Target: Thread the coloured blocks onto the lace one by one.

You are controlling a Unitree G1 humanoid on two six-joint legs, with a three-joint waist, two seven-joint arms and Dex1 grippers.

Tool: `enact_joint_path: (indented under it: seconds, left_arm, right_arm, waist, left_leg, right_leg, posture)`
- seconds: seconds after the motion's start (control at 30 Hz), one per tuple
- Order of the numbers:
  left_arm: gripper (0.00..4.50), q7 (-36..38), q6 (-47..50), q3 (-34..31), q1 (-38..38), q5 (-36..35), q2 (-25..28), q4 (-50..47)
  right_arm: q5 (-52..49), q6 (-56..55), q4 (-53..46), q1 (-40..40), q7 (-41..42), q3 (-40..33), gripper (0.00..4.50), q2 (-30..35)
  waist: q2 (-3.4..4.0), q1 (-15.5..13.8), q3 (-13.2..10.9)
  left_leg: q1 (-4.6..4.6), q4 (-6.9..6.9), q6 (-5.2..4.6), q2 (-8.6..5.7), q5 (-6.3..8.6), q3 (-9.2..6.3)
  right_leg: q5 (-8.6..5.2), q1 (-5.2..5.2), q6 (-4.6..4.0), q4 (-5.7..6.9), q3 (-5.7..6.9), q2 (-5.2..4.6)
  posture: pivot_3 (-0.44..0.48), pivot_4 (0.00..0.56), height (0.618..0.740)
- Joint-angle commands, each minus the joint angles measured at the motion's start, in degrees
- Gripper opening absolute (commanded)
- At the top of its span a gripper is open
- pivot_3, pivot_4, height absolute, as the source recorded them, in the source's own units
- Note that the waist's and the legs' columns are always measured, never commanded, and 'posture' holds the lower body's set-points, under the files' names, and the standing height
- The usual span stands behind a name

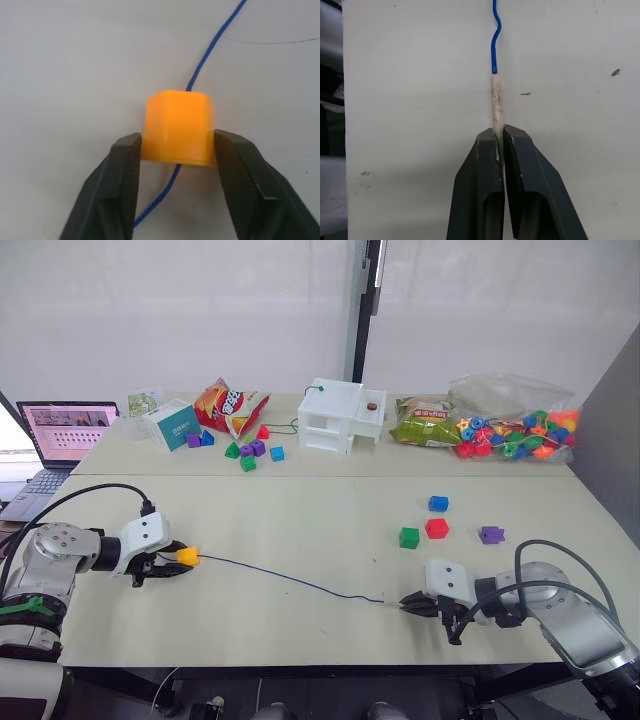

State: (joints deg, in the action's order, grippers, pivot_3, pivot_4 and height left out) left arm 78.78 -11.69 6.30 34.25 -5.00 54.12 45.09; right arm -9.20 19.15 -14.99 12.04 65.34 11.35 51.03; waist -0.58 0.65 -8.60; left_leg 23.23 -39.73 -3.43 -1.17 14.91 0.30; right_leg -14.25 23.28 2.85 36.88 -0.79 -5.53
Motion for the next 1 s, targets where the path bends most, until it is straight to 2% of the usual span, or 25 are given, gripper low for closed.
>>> enact_joint_path:
  seconds: [0.03, 0.07, 0.27, 0.37, 0.47, 0.57, 0.67, 0.8, 1.0]
  left_arm:
    - [3.68, 3.5, 6.3, -0.6, 1.1, -1.3, 0.8, -4.5]
    - [3.97, 5.4, 9.7, -0.8, 1.2, -2.3, 1.1, -6.7]
    - [3.97, 7.9, 25.4, -3.2, -1.0, -9.4, 0.3, -23.2]
    - [3.97, 6.7, 36.9, -3.3, -6.0, -17.4, -1.7, -40.7]
    - [3.97, 4.0, 40.5, -1.3, -11.3, -19.8, -4.0, -52.8]
    - [3.97, -1.0, 40.8, 2.8, -13.4, -18.6, -9.3, -58.9]
    - [3.97, -8.6, 37.4, 11.7, -11.6, -10.6, -18.3, -57.8]
    - [3.97, -14.0, 34.9, 17.4, -7.0, -5.5, -27.6, -50.2]
    - [3.97, -16.0, 28.4, 20.5, -4.2, -1.3, -32.8, -43.3]
  right_arm:
    - [0.1, -0.4, -0.5, 0.6, 0.0, -0.2, 0.0, -0.2]
    - [0.2, -0.3, -0.4, 0.7, -0.1, -0.2, 0.0, -0.3]
    - [0.3, 0.0, -0.2, 1.2, -0.6, 0.4, 0.0, -0.6]
    - [0.6, 0.4, -0.5, 1.4, -0.9, 0.9, 0.0, -0.9]
    - [0.9, 0.6, -0.5, 1.7, -1.1, 1.3, 0.0, -1.2]
    - [1.3, 1.0, -0.5, 2.3, -1.2, 1.7, 0.0, -1.8]
    - [1.6, 1.4, -0.8, 2.8, -1.1, 2.1, 0.0, -1.9]
    - [1.8, 2.6, -1.4, 3.7, -1.0, 2.6, 0.0, -1.9]
    - [2.0, 4.0, -2.3, 4.5, -1.4, 3.0, 0.0, -2.0]
  waist:
    - [-0.01, -0.1, 0.0]
    - [-0.02, -0.2, 0.0]
    - [-0.16, -0.7, -0.1]
    - [-0.16, -0.5, -0.1]
    - [-0.15, -0.5, -0.1]
    - [-0.16, -0.7, -0.1]
    - [-0.15, -1.5, -0.1]
    - [-0.18, -1.9, -0.1]
    - [-0.17, -1.3, -0.1]
  left_leg:
    - [0.01, -0.01, 0.0, 0.0, 0.0, 0.0]
    - [0.04, -0.02, 0.0, 0.0, 0.0, 0.0]
    - [0.11, -0.1, 0.0, 0.01, 0.0, -0.01]
    - [0.1, -0.08, 0.0, 0.02, 0.0, -0.02]
    - [0.09, -0.06, -0.01, 0.02, 0.01, -0.03]
    - [0.08, -0.04, -0.01, 0.02, 0.01, -0.03]
    - [0.01, -0.08, 0.0, -0.04, 0.01, -0.05]
    - [0.06, -0.17, 0.0, -0.15, 0.0, -0.06]
    - [0.06, -0.1, 0.0, -0.13, 0.0, -0.07]
  right_leg:
    - [0.0, 0.0, 0.0, -0.01, 0.0, 0.0]
    - [0.0, 0.01, 0.0, -0.01, 0.01, 0.0]
    - [0.01, 0.02, 0.02, -0.01, 0.03, -0.01]
    - [0.0, 0.02, 0.02, -0.01, 0.01, -0.02]
    - [0.0, 0.0, 0.03, -0.02, -0.02, -0.06]
    - [0.0, 0.0, 0.03, -0.05, -0.04, -0.05]
    - [0.0, -0.1, 0.02, -0.04, -0.04, -0.11]
    - [0.03, -0.1, 0.07, -0.05, -0.03, -0.11]
    - [0.03, -0.05, 0.07, -0.1, -0.07, -0.04]
  posture:
    - [0.0, 0.15, 0.74]
    - [0.0, 0.15, 0.74]
    - [0.0, 0.15, 0.74]
    - [0.0, 0.15, 0.74]
    - [0.0, 0.15, 0.74]
    - [0.0, 0.15, 0.74]
    - [0.0, 0.15, 0.74]
    - [0.0, 0.15, 0.74]
    - [0.0, 0.15, 0.74]
